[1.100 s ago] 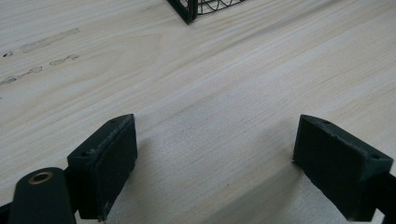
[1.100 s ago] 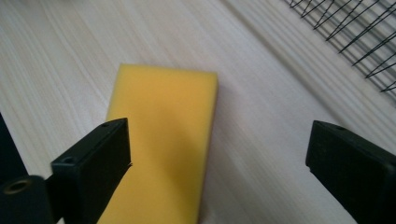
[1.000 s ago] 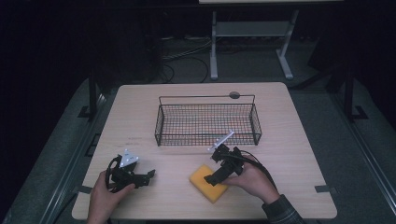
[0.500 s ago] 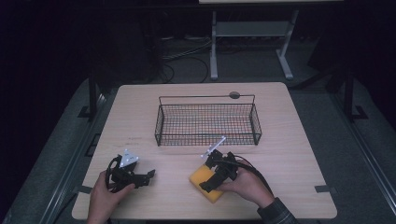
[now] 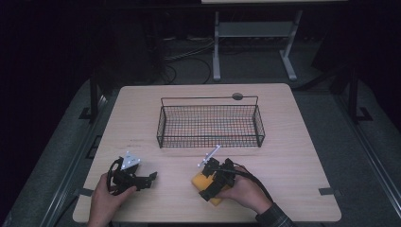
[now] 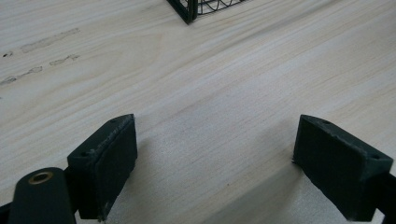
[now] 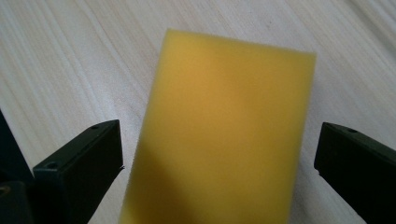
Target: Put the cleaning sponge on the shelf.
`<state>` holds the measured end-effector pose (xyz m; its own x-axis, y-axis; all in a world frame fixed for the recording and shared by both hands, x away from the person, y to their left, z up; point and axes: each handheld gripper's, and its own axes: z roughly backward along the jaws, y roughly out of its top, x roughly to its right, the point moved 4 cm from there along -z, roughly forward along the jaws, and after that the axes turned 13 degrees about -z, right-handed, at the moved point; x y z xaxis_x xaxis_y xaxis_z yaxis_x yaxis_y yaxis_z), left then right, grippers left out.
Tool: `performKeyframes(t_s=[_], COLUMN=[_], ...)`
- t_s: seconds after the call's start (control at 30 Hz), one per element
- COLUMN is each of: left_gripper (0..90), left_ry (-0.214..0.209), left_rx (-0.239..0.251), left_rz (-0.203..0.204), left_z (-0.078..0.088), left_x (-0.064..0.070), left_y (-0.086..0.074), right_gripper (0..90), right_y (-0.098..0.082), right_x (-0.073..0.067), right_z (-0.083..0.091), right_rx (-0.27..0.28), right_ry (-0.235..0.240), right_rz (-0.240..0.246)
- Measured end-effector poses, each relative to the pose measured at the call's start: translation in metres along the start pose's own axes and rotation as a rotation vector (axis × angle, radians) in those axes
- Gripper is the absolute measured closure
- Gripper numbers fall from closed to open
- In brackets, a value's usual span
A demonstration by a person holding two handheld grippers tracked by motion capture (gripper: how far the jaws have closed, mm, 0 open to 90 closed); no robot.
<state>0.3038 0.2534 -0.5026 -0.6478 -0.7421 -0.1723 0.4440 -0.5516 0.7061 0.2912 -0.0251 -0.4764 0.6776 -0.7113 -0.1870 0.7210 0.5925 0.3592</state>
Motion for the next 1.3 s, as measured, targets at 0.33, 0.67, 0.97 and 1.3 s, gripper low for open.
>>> performKeyframes(t_s=[0.33,0.67,0.97,1.3], left_gripper=[12.7,12.7,12.7,12.7], left_ry=[-0.001,-0.001,-0.001,-0.002], left_rx=[-0.002,-0.002,-0.002,-0.002], left_rz=[-0.002,-0.002,-0.002,-0.002], left_z=[0.0001,0.0001,0.0002,0.0001], left_x=[-0.0001,-0.0001,-0.0001,0.0000], left_y=[-0.0001,-0.0001,-0.0001,-0.0001], right_gripper=[4.4,12.4,17.0,19.6], right_y=[-0.0021,-0.0033,-0.0040,-0.0038], right_x=[-0.0016,-0.0014,-0.0024,-0.0027], right_z=[-0.0075,-0.0080,-0.0068,-0.0055], right_rx=[-0.012,-0.009,-0.005,0.002], right_ry=[-0.011,-0.020,-0.017,-0.016], right_rz=[0.017,0.027,0.047,0.064])
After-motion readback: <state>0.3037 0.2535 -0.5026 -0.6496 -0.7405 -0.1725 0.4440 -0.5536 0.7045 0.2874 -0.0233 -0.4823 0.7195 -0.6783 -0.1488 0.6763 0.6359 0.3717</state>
